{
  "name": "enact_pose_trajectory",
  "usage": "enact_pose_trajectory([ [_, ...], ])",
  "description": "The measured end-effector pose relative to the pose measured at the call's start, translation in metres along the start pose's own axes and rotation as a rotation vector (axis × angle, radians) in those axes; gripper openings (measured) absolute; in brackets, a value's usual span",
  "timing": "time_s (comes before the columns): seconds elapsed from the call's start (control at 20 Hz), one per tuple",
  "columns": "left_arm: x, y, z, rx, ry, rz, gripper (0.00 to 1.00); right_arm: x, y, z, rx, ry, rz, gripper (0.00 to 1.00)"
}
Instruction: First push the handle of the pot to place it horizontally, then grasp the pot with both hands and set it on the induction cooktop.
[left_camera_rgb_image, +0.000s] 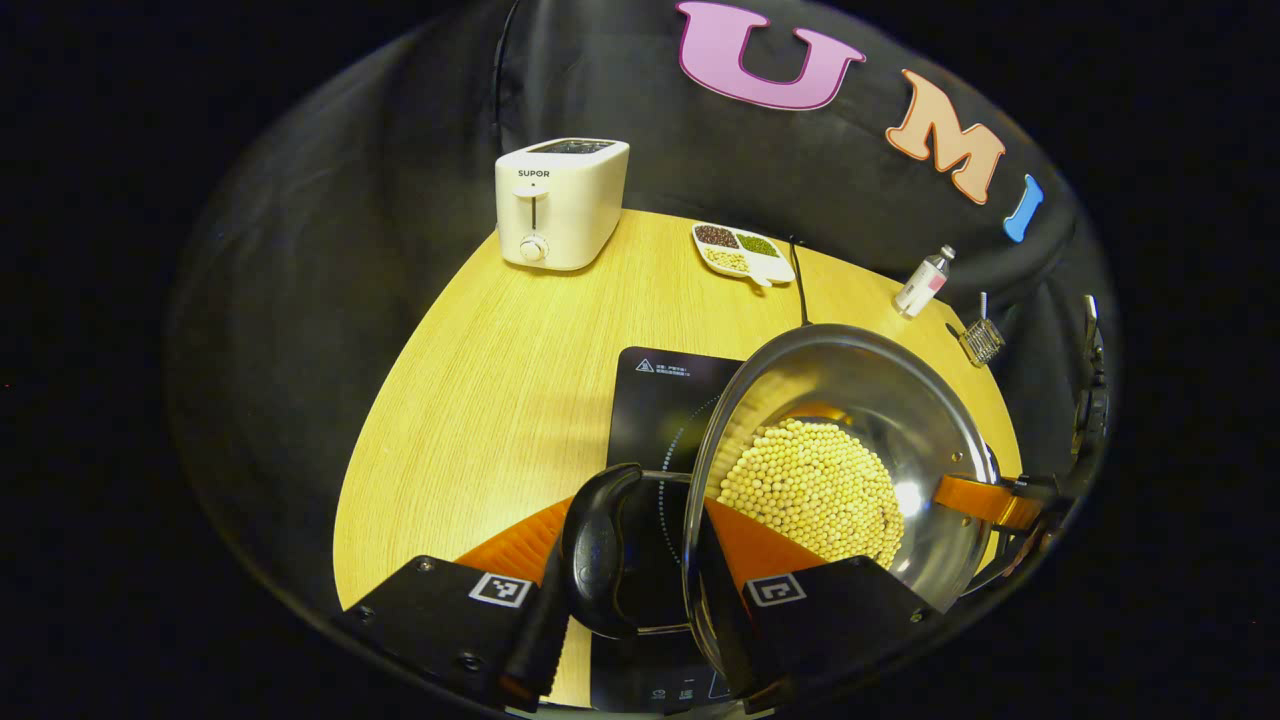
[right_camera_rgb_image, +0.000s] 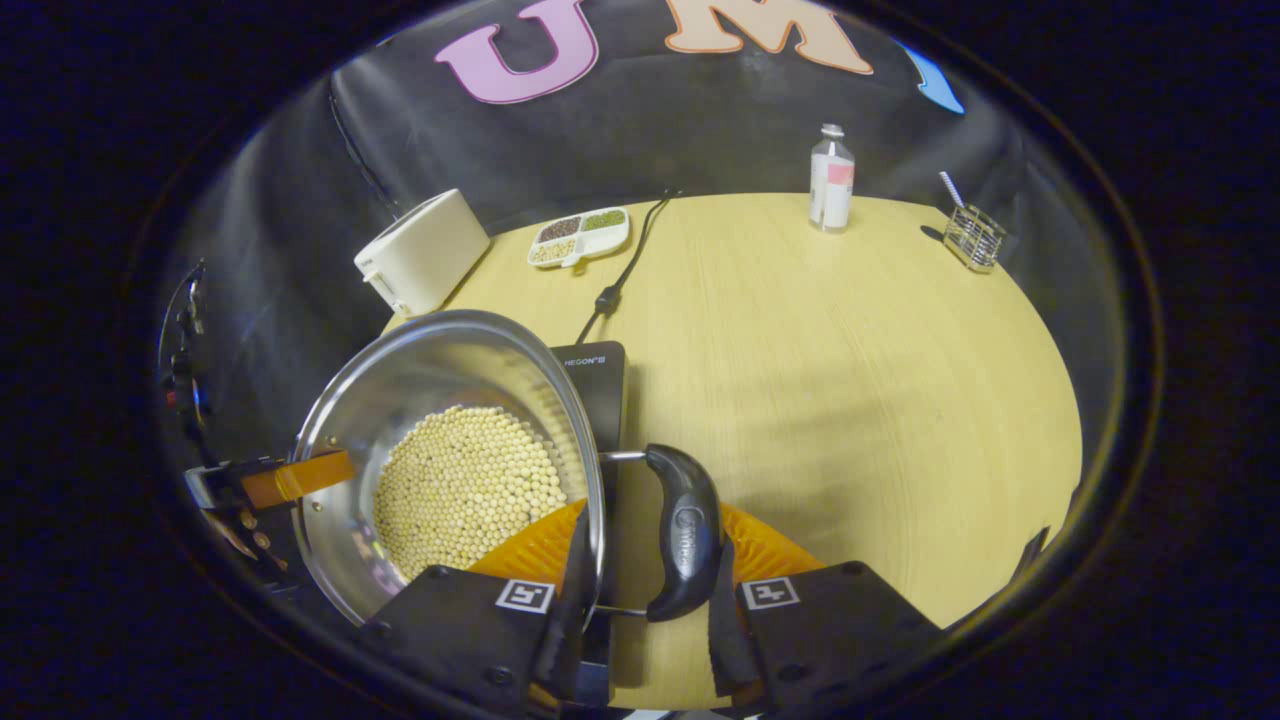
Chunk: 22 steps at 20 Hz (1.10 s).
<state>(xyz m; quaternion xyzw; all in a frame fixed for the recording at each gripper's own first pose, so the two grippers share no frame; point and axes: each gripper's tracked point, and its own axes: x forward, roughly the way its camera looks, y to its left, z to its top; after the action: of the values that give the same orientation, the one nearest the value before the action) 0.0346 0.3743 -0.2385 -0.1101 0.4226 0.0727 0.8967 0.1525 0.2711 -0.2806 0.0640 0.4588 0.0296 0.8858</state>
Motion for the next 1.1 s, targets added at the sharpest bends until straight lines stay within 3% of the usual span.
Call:
enact_pose_trajectory([
  [1.1,0.016,0.011,0.02,0.037,-0.017,-0.03,0.64,0.006,0.01,0.021,0.024,0.004,-0.018,0.54],
])
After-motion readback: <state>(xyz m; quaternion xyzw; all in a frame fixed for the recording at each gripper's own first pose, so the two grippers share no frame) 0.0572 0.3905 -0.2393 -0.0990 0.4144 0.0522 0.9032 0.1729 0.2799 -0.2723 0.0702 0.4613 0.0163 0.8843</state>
